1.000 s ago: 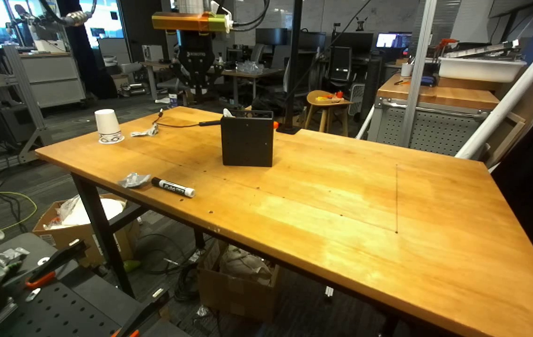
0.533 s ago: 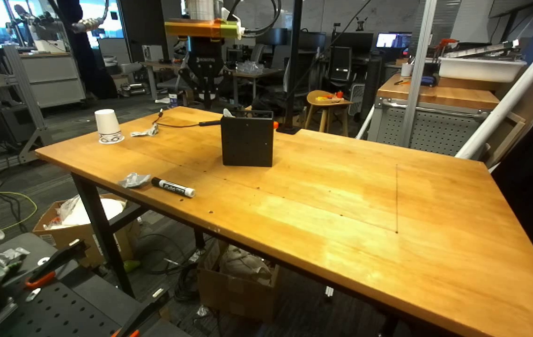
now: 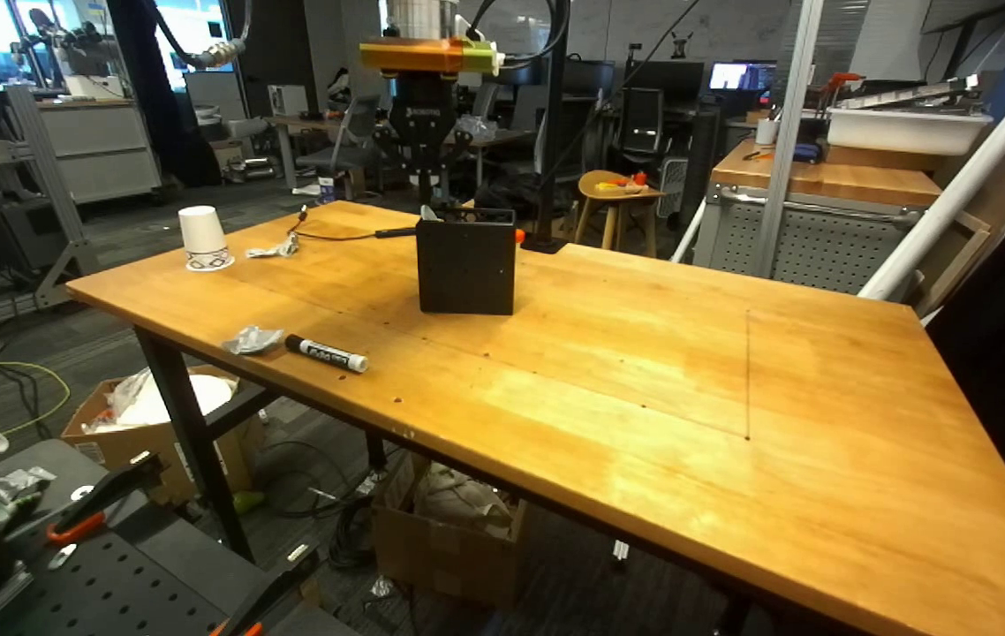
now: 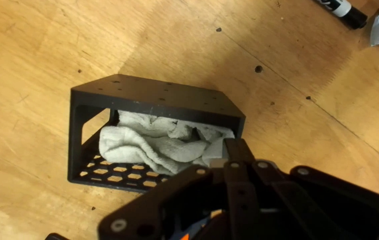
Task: Put the white cloth in the box
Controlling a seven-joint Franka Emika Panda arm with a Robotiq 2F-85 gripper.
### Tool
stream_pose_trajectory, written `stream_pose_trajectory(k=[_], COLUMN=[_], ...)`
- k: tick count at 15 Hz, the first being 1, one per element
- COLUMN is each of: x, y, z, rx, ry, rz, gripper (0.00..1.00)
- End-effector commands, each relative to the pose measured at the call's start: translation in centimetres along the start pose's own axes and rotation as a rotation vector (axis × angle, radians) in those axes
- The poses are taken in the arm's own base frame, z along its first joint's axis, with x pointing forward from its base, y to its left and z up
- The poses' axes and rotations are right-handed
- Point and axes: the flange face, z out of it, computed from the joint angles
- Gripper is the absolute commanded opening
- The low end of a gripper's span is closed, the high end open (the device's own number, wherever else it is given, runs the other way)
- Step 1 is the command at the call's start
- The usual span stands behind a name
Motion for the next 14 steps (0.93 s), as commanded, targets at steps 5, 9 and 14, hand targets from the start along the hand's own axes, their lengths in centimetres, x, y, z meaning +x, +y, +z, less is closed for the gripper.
stream_pose_trajectory(k=[5,9,14], x=[1.9,2.0,2.0], y=[0.9,0.9,0.9], z=[0.3,0.5,1.1], rx=[0.008,0.010,0.020], ry=[-0.007,-0.007,-0.012], rz=[-0.051,-0.051,-0.043], gripper=[0.00,0.00,0.00])
